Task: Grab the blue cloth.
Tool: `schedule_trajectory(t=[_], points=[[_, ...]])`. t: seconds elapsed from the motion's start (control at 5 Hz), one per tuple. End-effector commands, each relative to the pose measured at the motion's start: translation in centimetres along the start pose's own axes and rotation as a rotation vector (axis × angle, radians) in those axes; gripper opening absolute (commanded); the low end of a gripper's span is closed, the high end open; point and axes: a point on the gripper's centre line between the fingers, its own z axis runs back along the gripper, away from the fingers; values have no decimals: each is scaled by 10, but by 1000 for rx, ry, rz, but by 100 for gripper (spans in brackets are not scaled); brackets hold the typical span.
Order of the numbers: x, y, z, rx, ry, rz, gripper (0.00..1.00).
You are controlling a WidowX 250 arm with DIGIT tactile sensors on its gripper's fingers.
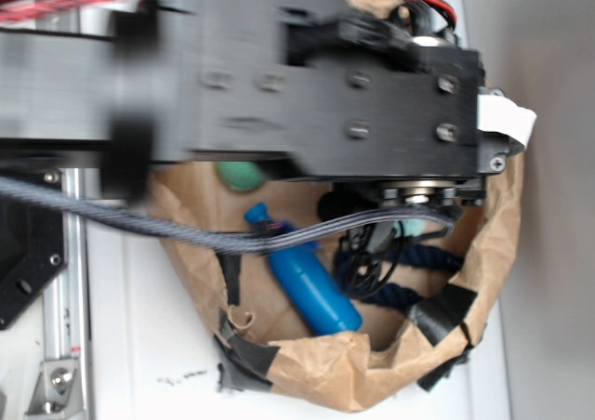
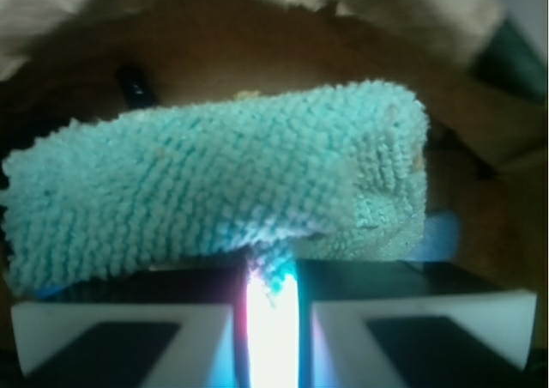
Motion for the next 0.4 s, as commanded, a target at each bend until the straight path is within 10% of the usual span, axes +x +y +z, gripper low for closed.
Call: schedule_trajectory(t=[0.0, 0.2], points=[[-18, 2, 27, -21, -80, -33, 0], [-21, 12, 27, -29, -54, 35, 0]])
